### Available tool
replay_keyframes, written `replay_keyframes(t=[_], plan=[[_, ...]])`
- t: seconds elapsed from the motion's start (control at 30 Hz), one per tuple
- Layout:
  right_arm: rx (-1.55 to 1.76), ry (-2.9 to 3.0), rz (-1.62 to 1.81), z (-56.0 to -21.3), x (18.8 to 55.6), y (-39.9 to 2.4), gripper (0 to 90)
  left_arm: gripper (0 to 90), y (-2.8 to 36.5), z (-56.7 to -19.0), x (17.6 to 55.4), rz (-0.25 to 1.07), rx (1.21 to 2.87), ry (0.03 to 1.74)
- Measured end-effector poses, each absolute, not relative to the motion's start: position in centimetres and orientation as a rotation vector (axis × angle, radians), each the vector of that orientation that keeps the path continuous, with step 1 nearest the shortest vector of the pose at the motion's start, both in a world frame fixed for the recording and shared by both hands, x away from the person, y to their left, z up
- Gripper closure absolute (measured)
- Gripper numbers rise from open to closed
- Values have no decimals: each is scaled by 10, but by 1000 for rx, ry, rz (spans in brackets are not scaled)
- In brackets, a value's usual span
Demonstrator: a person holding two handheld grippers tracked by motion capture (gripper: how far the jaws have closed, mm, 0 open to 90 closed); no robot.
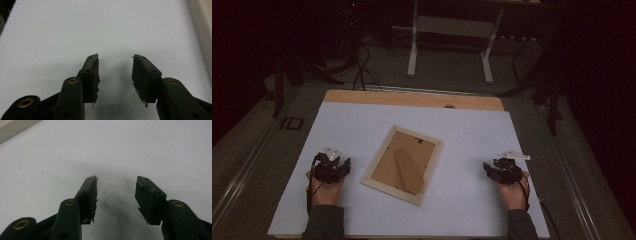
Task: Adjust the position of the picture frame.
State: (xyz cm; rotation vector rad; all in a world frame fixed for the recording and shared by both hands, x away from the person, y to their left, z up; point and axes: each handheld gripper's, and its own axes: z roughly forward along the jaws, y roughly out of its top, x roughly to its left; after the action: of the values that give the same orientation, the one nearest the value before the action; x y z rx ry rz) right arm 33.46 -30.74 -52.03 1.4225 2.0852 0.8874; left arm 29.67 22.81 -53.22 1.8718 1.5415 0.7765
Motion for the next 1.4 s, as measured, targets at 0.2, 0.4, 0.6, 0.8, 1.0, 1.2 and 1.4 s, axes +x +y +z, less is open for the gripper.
replay_keyframes(t=[0.2,0.4,0.6,0.8,1.0,1.2,1.4], plan=[[1426,2081,892,-519,333,-309,527,563,228,-522,286,736,1855,1496],[1433,2048,928,-513,331,-314,504,539,229,-516,279,697,1807,1463],[1453,2026,953,-511,332,-320,497,556,228,-517,278,642,1842,1432],[1477,2015,922,-509,331,-321,509,634,229,-518,272,622,1848,1419],[1446,2025,937,-508,331,-317,513,647,227,-516,268,607,1848,1382],[1401,2056,951,-504,331,-304,532,668,217,-516,264,565,1891,1321],[1343,2095,949,-501,336,-292,548,676,211,-518,263,502,1911,1289]])
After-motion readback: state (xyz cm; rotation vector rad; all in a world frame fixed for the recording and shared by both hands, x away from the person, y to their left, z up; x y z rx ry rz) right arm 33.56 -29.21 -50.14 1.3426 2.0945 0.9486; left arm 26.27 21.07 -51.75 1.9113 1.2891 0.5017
